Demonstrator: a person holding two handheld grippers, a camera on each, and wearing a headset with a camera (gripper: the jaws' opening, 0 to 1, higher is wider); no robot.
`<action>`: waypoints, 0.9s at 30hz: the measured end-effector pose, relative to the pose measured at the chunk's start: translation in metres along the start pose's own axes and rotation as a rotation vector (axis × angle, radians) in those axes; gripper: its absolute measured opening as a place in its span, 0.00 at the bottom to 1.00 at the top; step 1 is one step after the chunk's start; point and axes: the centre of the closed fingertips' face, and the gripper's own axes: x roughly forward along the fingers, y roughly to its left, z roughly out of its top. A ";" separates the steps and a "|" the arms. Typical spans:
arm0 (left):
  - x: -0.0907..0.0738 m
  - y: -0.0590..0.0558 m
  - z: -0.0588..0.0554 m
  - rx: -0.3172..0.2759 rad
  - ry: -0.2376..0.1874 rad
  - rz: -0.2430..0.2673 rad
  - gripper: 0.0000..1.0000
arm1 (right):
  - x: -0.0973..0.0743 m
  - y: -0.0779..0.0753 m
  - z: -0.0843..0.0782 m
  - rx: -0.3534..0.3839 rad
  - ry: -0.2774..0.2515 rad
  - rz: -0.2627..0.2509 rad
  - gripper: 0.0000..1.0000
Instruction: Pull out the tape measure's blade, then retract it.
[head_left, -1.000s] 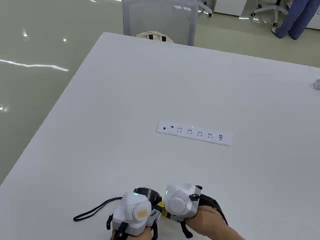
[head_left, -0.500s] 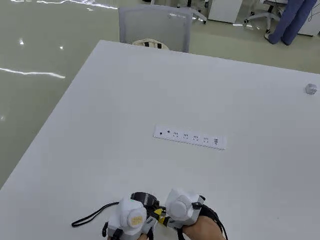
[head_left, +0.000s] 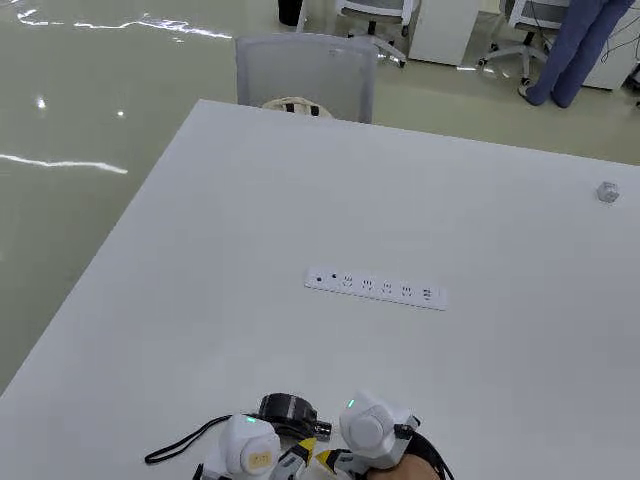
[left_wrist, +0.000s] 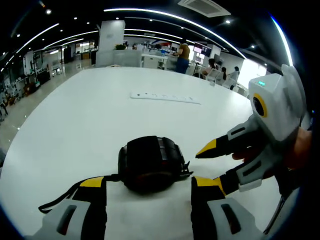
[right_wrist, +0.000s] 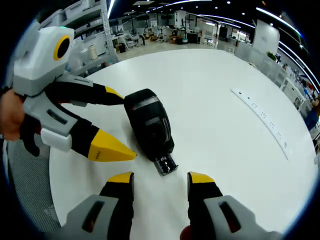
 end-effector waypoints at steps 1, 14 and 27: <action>-0.001 0.000 0.000 -0.002 0.001 -0.002 0.65 | -0.001 0.000 -0.001 0.007 -0.002 -0.005 0.44; -0.014 0.002 0.000 0.007 0.001 -0.021 0.68 | -0.017 0.009 0.000 0.088 -0.042 -0.046 0.46; -0.030 0.010 -0.009 0.029 0.010 -0.028 0.68 | -0.036 0.017 -0.004 0.200 -0.085 -0.094 0.50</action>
